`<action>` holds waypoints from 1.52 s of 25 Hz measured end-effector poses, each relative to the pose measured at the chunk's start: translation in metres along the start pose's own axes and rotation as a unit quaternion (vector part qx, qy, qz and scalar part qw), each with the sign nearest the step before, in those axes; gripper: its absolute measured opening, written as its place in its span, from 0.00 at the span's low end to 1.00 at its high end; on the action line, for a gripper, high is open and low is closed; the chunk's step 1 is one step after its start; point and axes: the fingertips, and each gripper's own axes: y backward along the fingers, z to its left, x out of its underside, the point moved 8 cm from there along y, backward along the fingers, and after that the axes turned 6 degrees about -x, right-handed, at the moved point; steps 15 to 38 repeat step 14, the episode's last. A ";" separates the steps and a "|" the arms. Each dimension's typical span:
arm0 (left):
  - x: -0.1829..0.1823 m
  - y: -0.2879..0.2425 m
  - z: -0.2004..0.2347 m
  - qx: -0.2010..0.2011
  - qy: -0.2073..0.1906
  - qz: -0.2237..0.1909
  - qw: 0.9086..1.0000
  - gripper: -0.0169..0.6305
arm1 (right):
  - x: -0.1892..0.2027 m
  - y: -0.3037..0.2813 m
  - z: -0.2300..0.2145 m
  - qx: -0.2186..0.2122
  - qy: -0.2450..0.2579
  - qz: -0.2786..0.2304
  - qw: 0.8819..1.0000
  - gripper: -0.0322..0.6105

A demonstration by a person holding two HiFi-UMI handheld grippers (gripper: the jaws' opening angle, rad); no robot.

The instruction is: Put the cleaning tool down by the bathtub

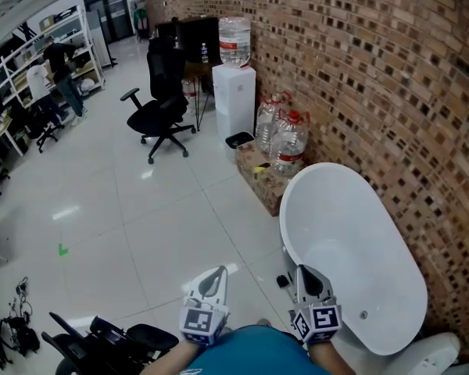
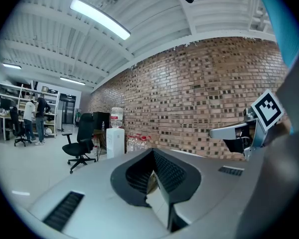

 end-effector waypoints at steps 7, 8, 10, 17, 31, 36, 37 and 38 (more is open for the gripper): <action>0.003 0.000 0.006 -0.014 0.017 0.003 1.000 0.02 | 0.006 -0.004 -0.003 0.001 0.002 0.007 1.000 0.08; 0.004 0.000 0.007 -0.013 0.022 0.006 1.000 0.02 | 0.007 -0.005 -0.002 0.000 0.002 0.007 1.000 0.08; 0.005 0.002 0.007 -0.008 0.028 0.013 0.999 0.02 | 0.008 -0.004 -0.001 0.000 0.003 0.010 1.000 0.08; 0.005 0.006 0.010 -0.009 0.028 0.006 1.000 0.02 | 0.011 -0.003 0.004 0.001 0.004 0.013 1.000 0.08; 0.005 0.006 0.010 -0.009 0.028 0.006 1.000 0.02 | 0.011 -0.003 0.004 0.001 0.004 0.013 1.000 0.08; 0.005 0.006 0.010 -0.009 0.028 0.006 1.000 0.02 | 0.011 -0.003 0.004 0.001 0.004 0.013 1.000 0.08; 0.005 0.006 0.010 -0.009 0.028 0.006 1.000 0.02 | 0.011 -0.003 0.004 0.001 0.004 0.013 1.000 0.08; 0.005 0.006 0.010 -0.009 0.028 0.006 1.000 0.02 | 0.011 -0.003 0.004 0.001 0.004 0.013 1.000 0.08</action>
